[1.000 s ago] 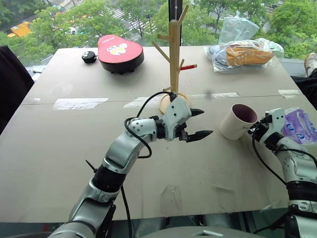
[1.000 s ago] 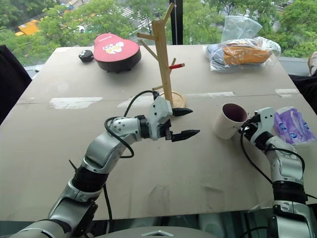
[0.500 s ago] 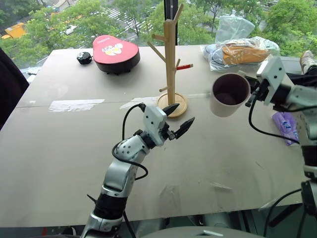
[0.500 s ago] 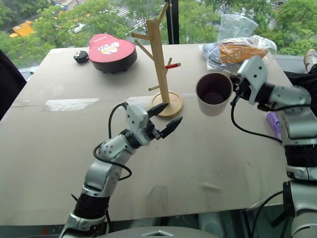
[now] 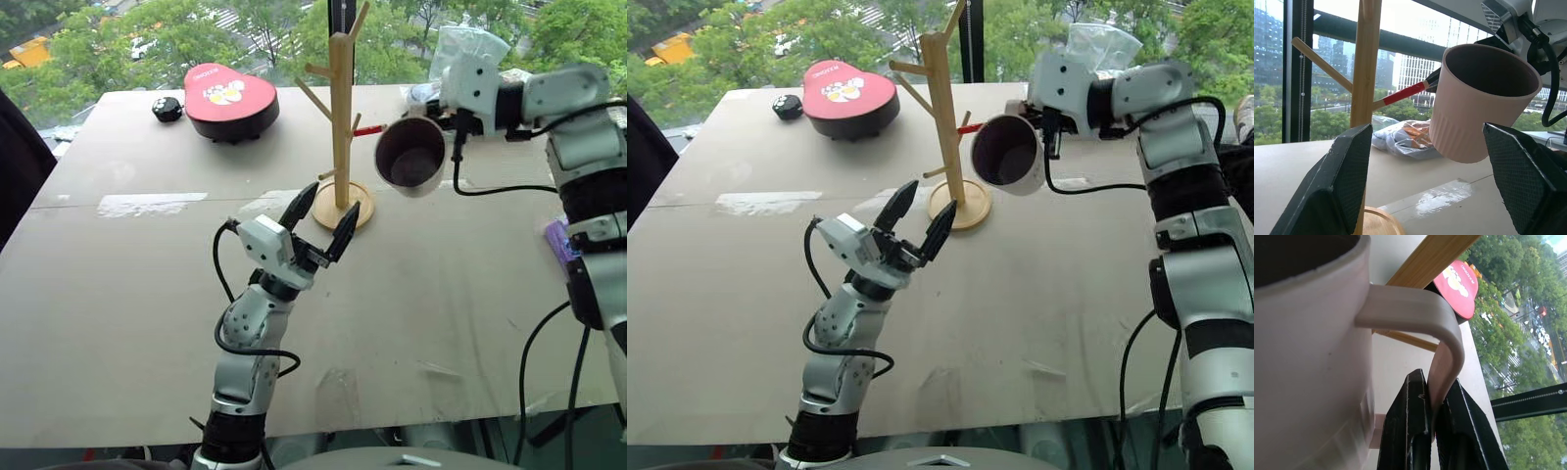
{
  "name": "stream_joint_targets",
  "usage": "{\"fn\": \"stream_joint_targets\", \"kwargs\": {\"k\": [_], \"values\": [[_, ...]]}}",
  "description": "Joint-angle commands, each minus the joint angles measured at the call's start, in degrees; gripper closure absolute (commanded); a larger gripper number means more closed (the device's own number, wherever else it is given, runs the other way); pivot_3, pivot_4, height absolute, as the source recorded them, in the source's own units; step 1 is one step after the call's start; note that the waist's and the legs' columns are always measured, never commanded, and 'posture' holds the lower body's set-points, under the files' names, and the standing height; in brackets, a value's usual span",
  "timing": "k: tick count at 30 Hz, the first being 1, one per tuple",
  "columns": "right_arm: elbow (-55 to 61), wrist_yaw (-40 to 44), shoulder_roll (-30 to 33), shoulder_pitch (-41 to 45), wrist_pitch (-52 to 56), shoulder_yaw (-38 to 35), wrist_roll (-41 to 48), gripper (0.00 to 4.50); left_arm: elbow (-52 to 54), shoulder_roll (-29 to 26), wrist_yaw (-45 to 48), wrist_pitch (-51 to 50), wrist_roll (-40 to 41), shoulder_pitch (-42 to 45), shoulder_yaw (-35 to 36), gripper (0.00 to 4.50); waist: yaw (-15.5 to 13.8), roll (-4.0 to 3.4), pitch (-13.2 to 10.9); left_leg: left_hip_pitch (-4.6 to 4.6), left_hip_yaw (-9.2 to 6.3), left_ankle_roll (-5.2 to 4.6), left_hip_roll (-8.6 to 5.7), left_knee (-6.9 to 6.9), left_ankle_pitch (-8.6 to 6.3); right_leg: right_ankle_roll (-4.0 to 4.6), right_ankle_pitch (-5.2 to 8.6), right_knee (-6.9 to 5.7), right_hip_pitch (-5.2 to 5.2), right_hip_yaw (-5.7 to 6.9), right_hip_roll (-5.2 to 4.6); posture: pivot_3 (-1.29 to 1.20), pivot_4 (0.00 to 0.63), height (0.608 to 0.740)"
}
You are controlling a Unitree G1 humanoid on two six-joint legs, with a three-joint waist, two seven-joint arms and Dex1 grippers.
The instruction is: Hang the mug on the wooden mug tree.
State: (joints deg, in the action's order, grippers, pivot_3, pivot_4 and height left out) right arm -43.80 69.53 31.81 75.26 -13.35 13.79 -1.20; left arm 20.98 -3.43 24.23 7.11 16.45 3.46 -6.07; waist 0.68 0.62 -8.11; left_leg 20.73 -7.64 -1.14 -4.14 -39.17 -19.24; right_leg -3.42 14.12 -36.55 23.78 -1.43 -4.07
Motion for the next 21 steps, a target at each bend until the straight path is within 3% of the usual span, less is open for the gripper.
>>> {"fn": "stream_joint_targets", "kwargs": {"k": [1, 12, 15, 21], "values": [[-4.3, -0.7, -1.4, 3.7, -3.8, 0.1, -1.8, 4.47, 2.2, 0.8, -1.8, 2.1, -1.0, -0.5, 0.0, 0.81, 0.0, 0.0, 0.0, 0.0, 0.01, 0.0, 0.0, 0.0, 0.0, 0.01, -0.01, 0.01, 0.0, 0.0, 0.0, 0.0, 0.15, 0.74], [-12.0, -4.5, -6.5, 8.2, -7.4, 0.8, -6.5, 4.47, 2.2, -0.4, -3.8, 2.4, -3.0, -1.1, 0.0, 0.81, 0.2, -0.01, 0.0, -0.01, -0.03, 0.0, -0.01, 0.0, 0.0, 0.05, -0.03, -0.12, 0.04, 0.02, 0.02, 0.0, 0.15, 0.74], [-12.7, -4.8, -6.9, 8.7, -7.8, 0.3, -6.5, 3.69, 2.2, -0.6, -4.0, 2.3, -3.0, -1.0, 0.0, 0.81, 0.2, -0.01, 0.0, -0.01, -0.01, 0.0, -0.01, 0.0, 0.0, 0.05, -0.03, -0.12, 0.05, 0.01, 0.02, 0.0, 0.15, 0.74], [-13.2, -4.8, -6.8, 8.7, -7.1, -0.4, -6.2, 0.95, 2.1, -0.6, -4.2, 2.3, -2.7, -1.0, 0.0, 0.81, 0.2, -0.01, 0.0, -0.01, -0.02, 0.0, -0.02, 0.0, 0.0, 0.05, -0.03, -0.12, 0.05, 0.05, 0.02, 0.0, 0.15, 0.74]]}}
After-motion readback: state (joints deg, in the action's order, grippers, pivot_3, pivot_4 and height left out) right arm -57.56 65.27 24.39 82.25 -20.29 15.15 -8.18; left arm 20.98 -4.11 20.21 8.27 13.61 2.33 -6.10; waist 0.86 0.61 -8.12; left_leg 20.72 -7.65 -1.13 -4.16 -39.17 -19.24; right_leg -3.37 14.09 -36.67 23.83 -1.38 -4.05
